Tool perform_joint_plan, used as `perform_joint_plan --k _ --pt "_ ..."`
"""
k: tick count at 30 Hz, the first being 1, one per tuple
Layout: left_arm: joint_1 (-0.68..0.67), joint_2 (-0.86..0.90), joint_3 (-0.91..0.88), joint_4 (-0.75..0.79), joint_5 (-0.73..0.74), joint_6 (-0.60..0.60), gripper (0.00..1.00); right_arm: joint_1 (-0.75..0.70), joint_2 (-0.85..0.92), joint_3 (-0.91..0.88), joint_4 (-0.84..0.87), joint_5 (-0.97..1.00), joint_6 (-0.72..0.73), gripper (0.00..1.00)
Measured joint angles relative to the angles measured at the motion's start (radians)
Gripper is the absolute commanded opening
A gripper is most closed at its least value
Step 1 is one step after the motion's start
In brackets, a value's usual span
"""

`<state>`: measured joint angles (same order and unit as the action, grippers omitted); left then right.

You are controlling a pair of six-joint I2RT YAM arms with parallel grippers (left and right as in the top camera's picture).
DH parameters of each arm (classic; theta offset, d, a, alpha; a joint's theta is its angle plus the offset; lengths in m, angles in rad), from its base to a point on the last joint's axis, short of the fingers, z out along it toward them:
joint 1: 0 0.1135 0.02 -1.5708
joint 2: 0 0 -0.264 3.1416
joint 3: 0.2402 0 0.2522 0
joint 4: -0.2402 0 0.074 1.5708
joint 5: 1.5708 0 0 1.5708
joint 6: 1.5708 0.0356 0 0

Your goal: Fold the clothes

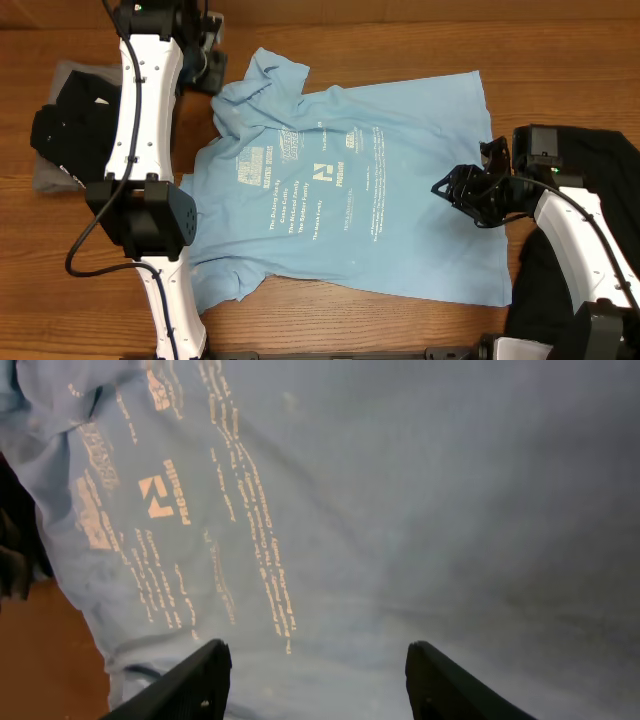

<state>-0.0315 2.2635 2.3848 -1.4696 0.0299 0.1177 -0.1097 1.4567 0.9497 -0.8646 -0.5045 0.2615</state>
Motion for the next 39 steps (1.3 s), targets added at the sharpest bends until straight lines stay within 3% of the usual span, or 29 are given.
perform_joint_plan --k 3,5,9,12,13,16,21,23,24,28,33,39 --pt "0.002 0.011 -0.111 -0.004 0.023 -0.015 0.22 0.0 0.002 0.0 0.026 0.01 0.001 0.41" --pt "0.004 0.024 -0.208 0.039 0.022 -0.019 0.2 0.0 0.005 0.0 0.027 0.014 0.008 0.41" --pt "0.017 0.045 -0.397 0.168 0.023 -0.034 0.43 0.0 0.027 0.0 0.024 0.015 0.006 0.45" --pt "0.043 0.057 -0.493 0.237 0.035 -0.044 0.44 0.0 0.042 0.0 0.023 0.015 0.006 0.47" --pt "0.056 0.058 -0.517 0.261 0.04 -0.045 0.38 0.0 0.044 0.0 0.023 0.015 0.007 0.47" --pt "0.082 0.055 -0.546 0.308 0.053 -0.049 0.06 0.0 0.044 0.0 0.027 0.015 0.007 0.47" --pt "0.109 0.054 -0.55 0.298 0.064 -0.068 0.04 0.0 0.044 0.0 0.032 0.021 0.007 0.43" --pt "0.113 0.054 -0.55 0.266 0.048 -0.076 0.08 0.0 0.044 0.0 0.048 0.039 0.006 0.38" --pt "0.118 0.054 -0.551 0.253 0.043 -0.082 0.12 0.0 0.044 0.0 0.061 0.055 0.014 0.3" --pt "0.162 0.052 -0.553 0.243 0.047 -0.1 0.22 0.0 0.079 0.0 0.15 0.117 0.047 0.21" --pt "0.201 0.035 -0.554 0.236 0.084 -0.102 0.33 0.0 0.236 0.0 0.238 0.145 0.093 0.04" --pt "0.203 -0.054 -0.554 0.208 0.134 -0.092 0.43 -0.001 0.349 0.026 0.222 0.209 0.205 0.04"
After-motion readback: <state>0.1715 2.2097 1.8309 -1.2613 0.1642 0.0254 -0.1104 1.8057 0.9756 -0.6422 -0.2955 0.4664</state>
